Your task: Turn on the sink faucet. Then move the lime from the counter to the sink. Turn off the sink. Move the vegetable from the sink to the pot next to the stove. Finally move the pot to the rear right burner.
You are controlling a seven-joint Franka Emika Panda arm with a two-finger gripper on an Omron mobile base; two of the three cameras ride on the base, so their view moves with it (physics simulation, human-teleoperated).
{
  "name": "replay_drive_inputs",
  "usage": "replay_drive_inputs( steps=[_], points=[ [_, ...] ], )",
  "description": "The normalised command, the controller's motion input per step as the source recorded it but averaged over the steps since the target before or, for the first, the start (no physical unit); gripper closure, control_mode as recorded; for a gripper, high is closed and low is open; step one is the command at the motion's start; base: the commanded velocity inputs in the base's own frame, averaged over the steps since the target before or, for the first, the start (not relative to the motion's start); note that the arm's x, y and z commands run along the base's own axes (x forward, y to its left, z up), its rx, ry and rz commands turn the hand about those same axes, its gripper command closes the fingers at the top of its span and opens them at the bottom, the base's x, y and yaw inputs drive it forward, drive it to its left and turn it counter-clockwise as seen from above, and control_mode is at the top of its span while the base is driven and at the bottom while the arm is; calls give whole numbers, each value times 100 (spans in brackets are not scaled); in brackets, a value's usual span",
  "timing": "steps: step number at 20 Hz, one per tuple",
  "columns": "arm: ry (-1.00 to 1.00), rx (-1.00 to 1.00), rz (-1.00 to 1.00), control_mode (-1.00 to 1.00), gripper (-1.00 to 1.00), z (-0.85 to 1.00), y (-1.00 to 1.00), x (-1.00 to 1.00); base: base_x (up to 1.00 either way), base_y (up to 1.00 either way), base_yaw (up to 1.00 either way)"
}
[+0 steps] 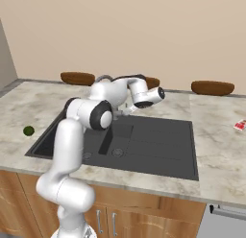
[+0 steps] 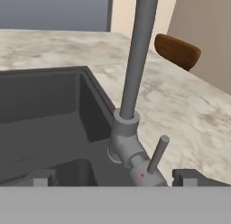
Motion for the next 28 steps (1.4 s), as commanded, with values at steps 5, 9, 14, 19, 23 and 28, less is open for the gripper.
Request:
replay_drive_inputs(
  steps=[5,9,14,19,23,28],
  points=[
    [0,0,0,-100,-100,-13,8,23,0,0,0],
    [0,0,0,-100,-100,-12,17,22,0,0,0],
    [0,0,0,-100,-100,-7,15,5,0,0,0],
    [0,0,0,-100,-100,-5,14,1,0,0,0],
    [0,0,0,-100,-100,-7,13,3,0,0,0],
    [0,0,0,-100,-100,-8,14,2,0,0,0]
  ],
)
